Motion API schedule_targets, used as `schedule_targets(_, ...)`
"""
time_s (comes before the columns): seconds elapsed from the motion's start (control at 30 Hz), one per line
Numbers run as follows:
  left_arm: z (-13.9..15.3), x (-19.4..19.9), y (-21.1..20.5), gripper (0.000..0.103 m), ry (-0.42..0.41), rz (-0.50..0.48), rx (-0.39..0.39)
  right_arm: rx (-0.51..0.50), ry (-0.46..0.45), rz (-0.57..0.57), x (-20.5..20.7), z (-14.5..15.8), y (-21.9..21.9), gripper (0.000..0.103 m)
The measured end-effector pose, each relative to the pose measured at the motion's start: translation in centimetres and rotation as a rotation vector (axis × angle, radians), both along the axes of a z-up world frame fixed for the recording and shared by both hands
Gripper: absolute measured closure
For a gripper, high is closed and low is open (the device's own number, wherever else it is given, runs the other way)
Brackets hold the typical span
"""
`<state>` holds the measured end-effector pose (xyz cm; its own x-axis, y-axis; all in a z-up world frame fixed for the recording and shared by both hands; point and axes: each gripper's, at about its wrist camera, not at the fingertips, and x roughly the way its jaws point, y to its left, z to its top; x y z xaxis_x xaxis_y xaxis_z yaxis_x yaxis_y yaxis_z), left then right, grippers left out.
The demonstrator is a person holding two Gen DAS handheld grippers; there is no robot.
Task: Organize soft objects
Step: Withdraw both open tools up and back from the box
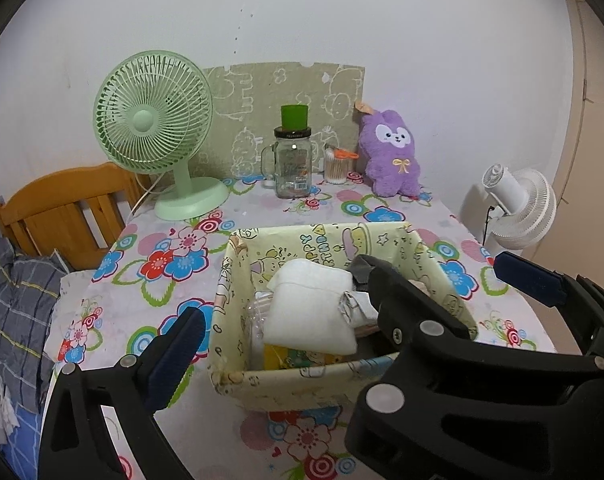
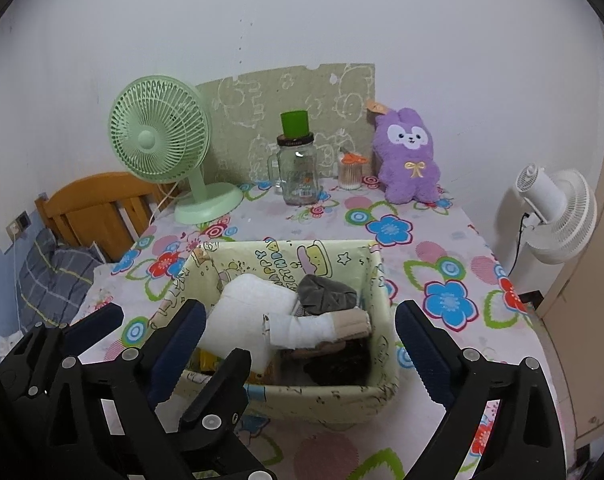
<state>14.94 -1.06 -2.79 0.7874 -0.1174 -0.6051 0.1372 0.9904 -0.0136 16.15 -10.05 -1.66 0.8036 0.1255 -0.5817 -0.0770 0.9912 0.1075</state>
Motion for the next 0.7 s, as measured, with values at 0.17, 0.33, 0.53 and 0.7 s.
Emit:
schedule_targets(0.17,0.8,-2.0,-0.5,0.001,-0.033,-0.007,0.004,0.002,-0.024,-0.006,-1.8,0.7,-0.5,0.003)
schedule_targets(0.33,1.6,-3.7,-0.8,0.001,-0.055,-0.009,-0.002,0.008,-0.05,-0.02,-3.5,1.5,-1.0,0.001)
schedule_targets(0.53,2.3,-5.7,-1.0,0.001,-0.089,-0.006,0.0,0.006,-0.082,-0.038,-5.8,2.3,-1.7,0.001)
schedule_targets(0.7,2.8,-7.1,-0.9,0.001,-0.11,0.0,0.009,0.011,-0.096,-0.048,-7.8,2.7,-2.4,0.0)
